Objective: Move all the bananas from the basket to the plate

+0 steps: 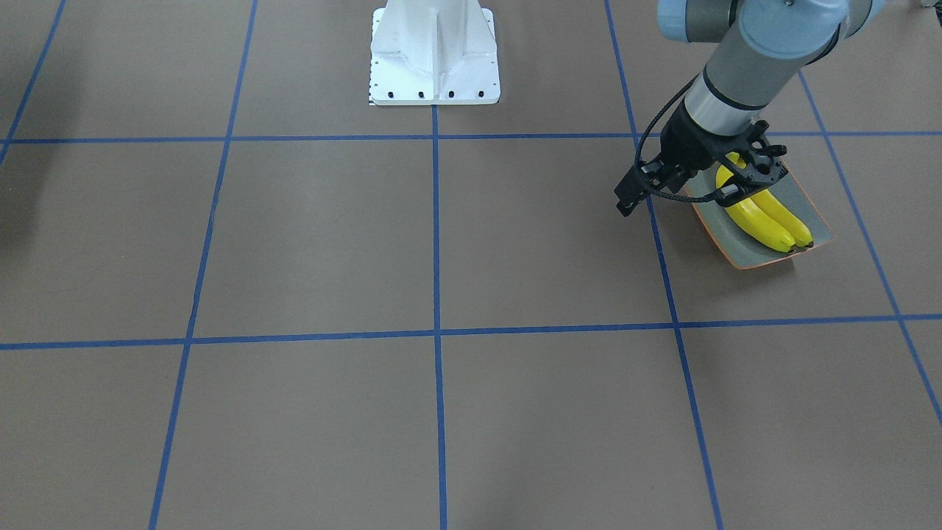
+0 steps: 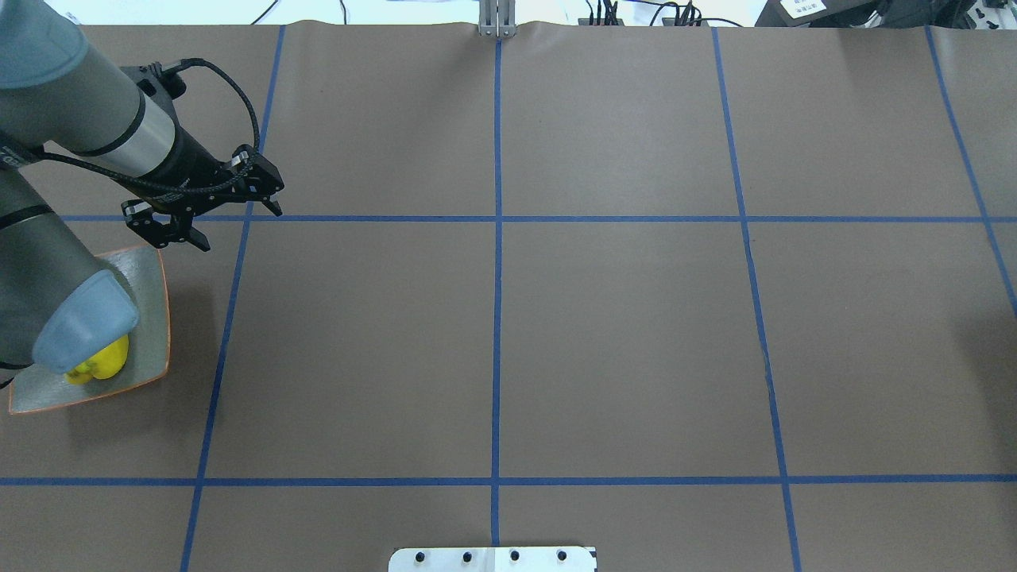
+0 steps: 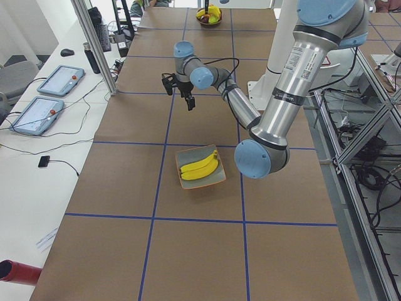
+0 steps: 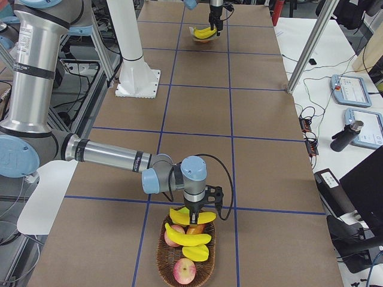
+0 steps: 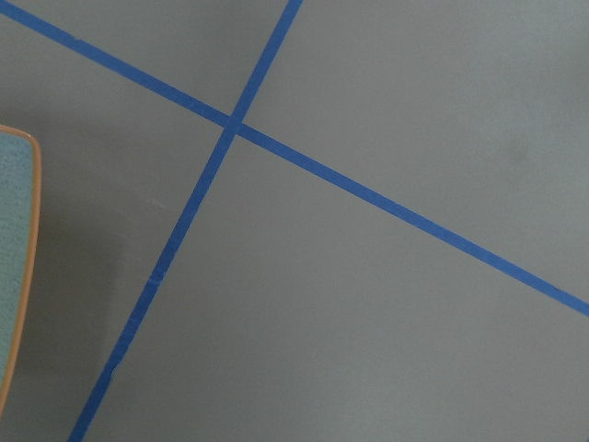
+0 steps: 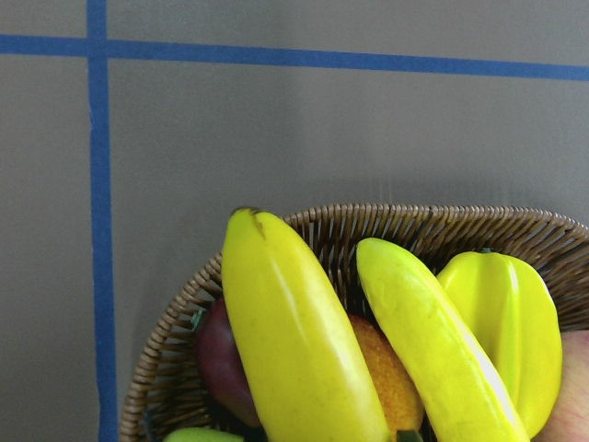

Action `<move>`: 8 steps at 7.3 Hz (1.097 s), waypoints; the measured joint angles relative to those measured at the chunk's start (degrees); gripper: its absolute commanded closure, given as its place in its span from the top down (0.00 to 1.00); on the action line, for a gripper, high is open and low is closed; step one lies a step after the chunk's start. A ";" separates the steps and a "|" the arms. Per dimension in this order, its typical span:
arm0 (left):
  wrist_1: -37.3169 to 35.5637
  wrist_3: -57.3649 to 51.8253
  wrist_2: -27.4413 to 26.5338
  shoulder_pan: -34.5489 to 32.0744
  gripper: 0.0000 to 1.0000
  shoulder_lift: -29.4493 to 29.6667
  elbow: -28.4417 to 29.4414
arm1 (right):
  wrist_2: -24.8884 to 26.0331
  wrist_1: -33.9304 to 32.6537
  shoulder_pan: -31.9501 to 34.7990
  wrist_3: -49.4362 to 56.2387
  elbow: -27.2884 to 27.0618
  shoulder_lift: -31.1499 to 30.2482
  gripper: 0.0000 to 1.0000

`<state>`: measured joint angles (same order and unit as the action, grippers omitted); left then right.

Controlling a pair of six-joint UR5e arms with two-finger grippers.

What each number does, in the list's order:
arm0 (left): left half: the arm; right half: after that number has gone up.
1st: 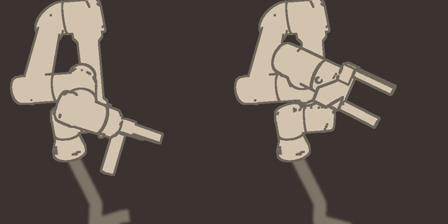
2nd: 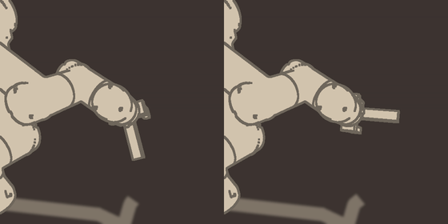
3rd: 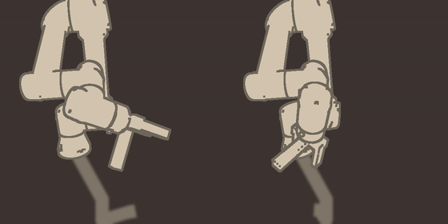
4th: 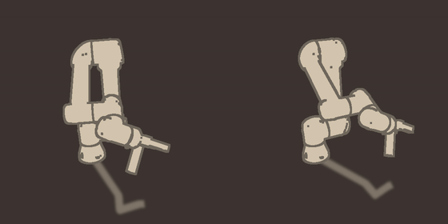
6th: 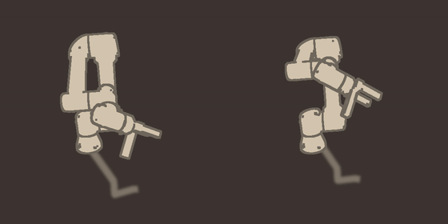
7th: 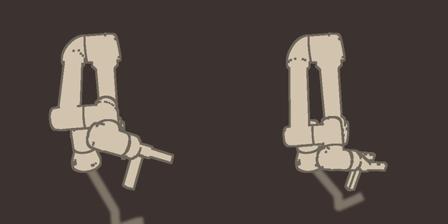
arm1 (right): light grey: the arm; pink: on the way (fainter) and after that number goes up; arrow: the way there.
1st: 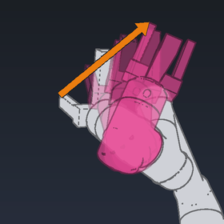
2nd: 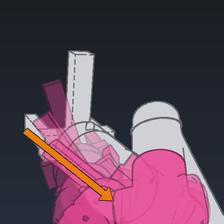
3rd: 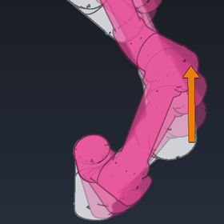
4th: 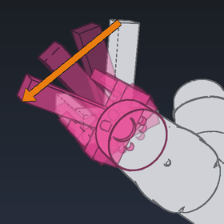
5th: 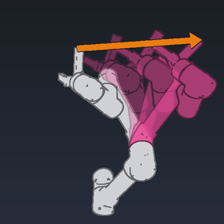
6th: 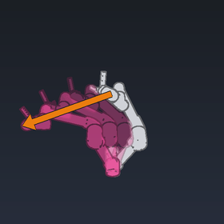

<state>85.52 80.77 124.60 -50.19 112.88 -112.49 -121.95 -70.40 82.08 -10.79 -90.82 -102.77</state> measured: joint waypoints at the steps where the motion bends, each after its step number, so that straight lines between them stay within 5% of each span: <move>1: 0.00 0.07 -0.04 0.02 1.00 0.03 0.00 | -1.22 -1.72 0.95 1.94 -0.96 0.05 0.00; 4: 0.75 0.14 -0.06 0.08 1.00 0.02 0.20 | -2.28 -10.98 3.66 8.58 -6.74 0.79 0.00; 8: 10.43 -0.28 0.04 0.08 1.00 -0.77 3.05 | -9.83 -11.23 3.83 0.03 -7.10 9.37 0.00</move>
<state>95.95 80.49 124.65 -50.11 112.10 -109.45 -131.78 -81.64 85.91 -10.75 -97.92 -93.40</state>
